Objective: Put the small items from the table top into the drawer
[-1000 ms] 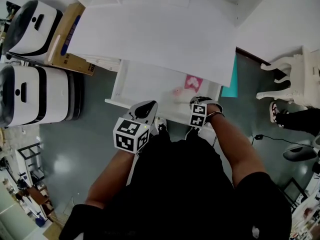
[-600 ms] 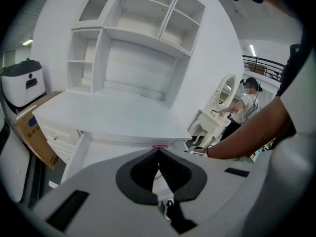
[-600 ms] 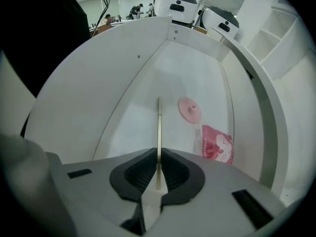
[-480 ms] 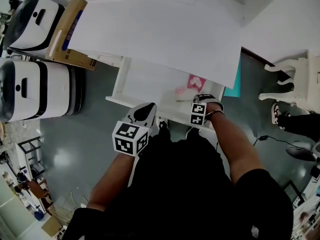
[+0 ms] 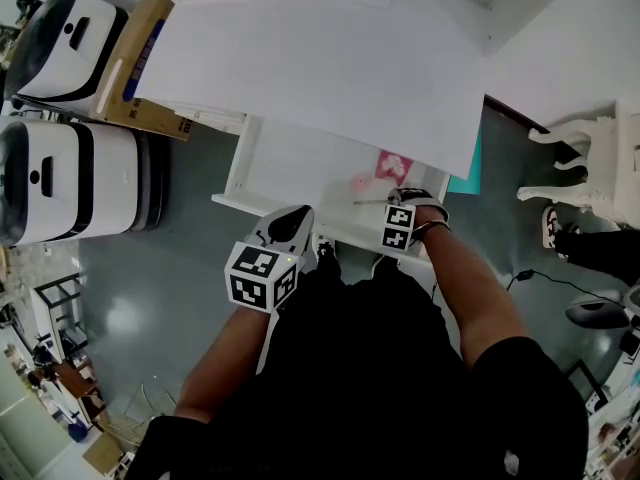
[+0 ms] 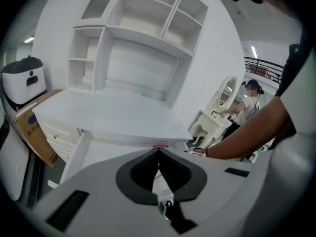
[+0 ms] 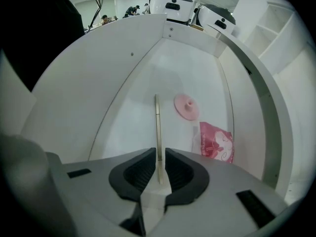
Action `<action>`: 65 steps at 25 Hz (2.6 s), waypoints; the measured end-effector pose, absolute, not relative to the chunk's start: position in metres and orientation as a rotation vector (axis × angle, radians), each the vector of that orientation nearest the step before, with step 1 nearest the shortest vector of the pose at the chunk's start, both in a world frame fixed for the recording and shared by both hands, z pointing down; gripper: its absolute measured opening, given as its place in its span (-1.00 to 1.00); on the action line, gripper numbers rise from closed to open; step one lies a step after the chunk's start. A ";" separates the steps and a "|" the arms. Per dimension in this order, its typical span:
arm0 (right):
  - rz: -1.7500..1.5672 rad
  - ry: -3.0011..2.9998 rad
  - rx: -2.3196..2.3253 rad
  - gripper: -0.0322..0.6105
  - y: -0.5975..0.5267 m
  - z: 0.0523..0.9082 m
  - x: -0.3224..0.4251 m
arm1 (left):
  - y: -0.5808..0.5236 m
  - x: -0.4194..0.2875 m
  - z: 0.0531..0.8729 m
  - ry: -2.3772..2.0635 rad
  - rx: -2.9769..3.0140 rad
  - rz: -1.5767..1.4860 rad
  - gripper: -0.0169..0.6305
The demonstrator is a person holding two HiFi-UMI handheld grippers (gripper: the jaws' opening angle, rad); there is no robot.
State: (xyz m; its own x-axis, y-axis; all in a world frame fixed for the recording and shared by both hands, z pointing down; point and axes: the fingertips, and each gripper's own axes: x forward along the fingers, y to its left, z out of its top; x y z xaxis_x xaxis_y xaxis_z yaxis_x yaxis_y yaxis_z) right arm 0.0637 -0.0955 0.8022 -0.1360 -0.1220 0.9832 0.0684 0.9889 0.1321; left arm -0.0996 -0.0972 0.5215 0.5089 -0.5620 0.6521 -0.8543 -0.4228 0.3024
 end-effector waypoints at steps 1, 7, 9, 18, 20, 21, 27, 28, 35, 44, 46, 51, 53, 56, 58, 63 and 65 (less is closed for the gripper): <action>-0.161 -1.697 0.046 -0.74 -0.095 0.802 0.065 | -0.098 -0.100 0.522 -1.149 2.141 0.616 -0.92; -0.123 -1.690 0.111 -0.73 -0.097 0.795 0.073 | -0.102 -0.098 0.521 -1.112 2.176 0.611 -0.92; -0.100 -1.699 0.157 -0.73 -0.098 0.790 0.074 | -0.103 -0.096 0.520 -1.095 2.195 0.607 -0.92; 0.151 -1.808 0.576 -0.73 -0.112 0.737 0.074 | -0.107 -0.089 0.514 -0.962 2.304 0.611 -0.92; 0.242 -1.861 0.704 -0.73 -0.115 0.715 0.072 | -0.107 -0.088 0.512 -0.930 2.331 0.614 -0.92; 0.296 -1.891 0.774 -0.73 -0.116 0.704 0.072 | -0.107 -0.086 0.511 -0.912 2.344 0.617 -0.92; 0.595 -2.033 1.192 -0.73 -0.109 0.628 0.077 | -0.102 -0.078 0.505 -0.806 2.429 0.626 -0.92; 0.614 -2.057 1.236 -0.73 -0.103 0.615 0.075 | -0.101 -0.077 0.504 -0.791 2.441 0.625 -0.92; 0.842 -2.233 1.423 -0.76 -0.058 0.553 0.059 | -0.085 -0.065 0.501 -0.700 2.496 0.622 -0.92; 0.846 -2.373 1.465 -0.81 -0.046 0.498 0.077 | -0.063 -0.051 0.488 -0.744 2.510 0.595 -0.92; 0.837 -2.390 1.453 -0.81 -0.044 0.494 0.082 | -0.060 -0.049 0.486 -0.780 2.502 0.586 -0.92; 0.831 -2.457 1.368 -0.81 -0.029 0.490 0.101 | -0.037 -0.033 0.485 -0.868 2.445 0.533 -0.92; 0.815 -2.494 1.340 -0.81 -0.022 0.484 0.112 | -0.026 -0.024 0.485 -0.896 2.426 0.514 -0.92; 0.803 -2.549 1.307 -0.81 -0.009 0.475 0.127 | -0.005 -0.007 0.486 -0.929 2.418 0.510 -0.92; 0.823 -2.574 1.285 -0.81 0.002 0.473 0.137 | 0.008 0.004 0.484 -0.953 2.414 0.509 -0.92; 0.824 -2.559 1.270 -0.81 0.038 0.476 0.162 | 0.047 0.027 0.475 -1.011 2.396 0.487 -0.92; 0.814 -2.567 1.257 -0.81 0.051 0.476 0.170 | 0.062 0.035 0.475 -1.026 2.391 0.488 -0.92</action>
State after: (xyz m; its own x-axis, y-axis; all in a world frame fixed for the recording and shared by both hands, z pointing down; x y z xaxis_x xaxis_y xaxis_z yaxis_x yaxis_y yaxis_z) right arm 0.1696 0.0509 0.4755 -0.6304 -0.6795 0.3755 -0.7717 0.4956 -0.3986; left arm 0.0346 0.0616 0.4751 0.6535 -0.5711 0.4968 -0.7459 -0.5976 0.2941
